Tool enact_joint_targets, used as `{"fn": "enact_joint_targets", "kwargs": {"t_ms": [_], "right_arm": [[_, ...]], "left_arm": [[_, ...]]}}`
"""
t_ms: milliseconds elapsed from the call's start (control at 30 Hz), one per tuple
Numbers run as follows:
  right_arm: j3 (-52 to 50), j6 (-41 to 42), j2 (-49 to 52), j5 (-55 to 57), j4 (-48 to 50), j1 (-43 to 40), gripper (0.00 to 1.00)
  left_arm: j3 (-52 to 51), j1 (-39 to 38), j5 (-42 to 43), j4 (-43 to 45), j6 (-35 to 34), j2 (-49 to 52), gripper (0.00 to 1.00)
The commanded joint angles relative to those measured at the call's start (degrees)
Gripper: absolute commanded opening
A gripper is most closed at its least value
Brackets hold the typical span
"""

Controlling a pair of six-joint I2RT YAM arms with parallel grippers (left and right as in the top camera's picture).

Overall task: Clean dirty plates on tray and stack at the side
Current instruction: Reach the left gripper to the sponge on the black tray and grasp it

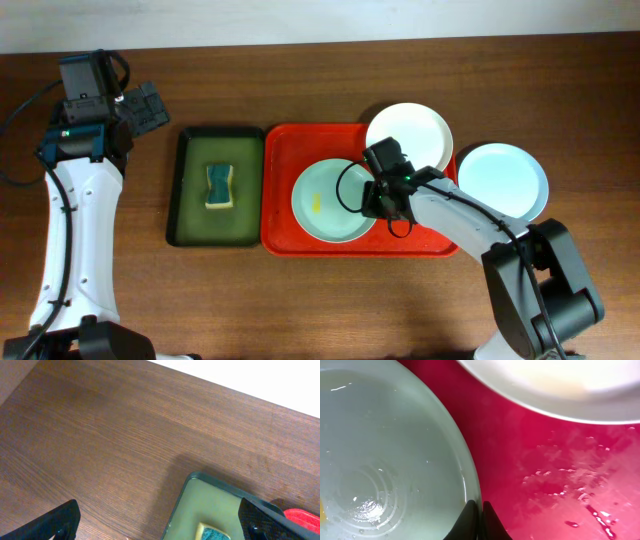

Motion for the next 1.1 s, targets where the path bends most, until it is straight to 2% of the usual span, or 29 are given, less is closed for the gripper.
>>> {"fn": "enact_joint_targets", "kwargs": {"t_ms": [0, 200, 233, 267, 300, 333, 400, 433, 467, 500, 533, 600, 733, 833, 1067], "right_arm": [[0.35, -2.1, -0.66, 0.31, -1.14, -1.11, 0.04], [0.35, -2.08, -0.63, 0.37, -1.2, -1.14, 0.04], [0.35, -2.08, -0.63, 0.57, -1.2, -1.14, 0.04], [0.35, -2.08, -0.63, 0.55, -1.18, -1.14, 0.04], [0.35, -2.08, -0.63, 0.55, -1.18, -1.14, 0.04], [0.35, -2.08, -0.63, 0.57, -1.2, -1.14, 0.04], [0.35, -2.08, -0.63, 0.57, -1.16, -1.14, 0.04], [0.35, -2.08, -0.63, 0.57, -1.16, -1.14, 0.04], [0.35, -2.1, -0.63, 0.59, -1.2, -1.14, 0.04], [0.35, -2.1, -0.63, 0.61, -1.2, -1.14, 0.04], [0.35, -2.08, -0.63, 0.81, -1.36, -1.14, 0.04], [0.35, -2.08, -0.63, 0.83, -1.38, -1.14, 0.04], [0.35, -2.08, -0.63, 1.01, -1.4, -1.14, 0.04], [0.35, -2.08, -0.63, 1.01, -1.38, -1.14, 0.04], [0.35, -2.08, -0.63, 1.01, -1.38, -1.14, 0.04]], "left_arm": [[0.02, 0.11, -0.63, 0.11, -0.33, -0.02, 0.99], [0.02, 0.11, 0.5, 0.15, -0.37, -0.02, 0.99], [0.02, 0.09, 11.45, -5.86, -0.35, -0.02, 0.99], [-0.04, 0.09, 18.36, -10.62, -0.35, 0.0, 1.0], [-0.31, -0.33, 21.49, -14.64, -0.31, 0.22, 0.99], [-1.22, -1.16, 21.51, -15.78, 0.92, 0.31, 0.92], [-4.74, -4.04, 21.16, -15.47, 6.99, 0.44, 0.49], [-6.56, -5.31, 20.22, -14.19, 7.58, 0.7, 0.38], [-8.57, -6.36, 19.26, -11.93, 7.56, 1.2, 0.18], [-10.67, -6.99, 19.17, -9.25, 7.56, 2.89, 0.07], [-11.32, -7.06, 19.17, -8.79, 7.56, 5.14, 0.05], [-11.32, -7.06, 19.17, -7.93, 7.56, 9.51, 0.1], [-11.32, -7.06, 18.84, -3.8, 7.56, 16.15, 0.4], [-11.32, -7.04, 16.26, -1.92, 7.56, 19.08, 0.41], [-11.32, -7.06, 16.06, -0.79, 7.56, 24.04, 0.41]]}}
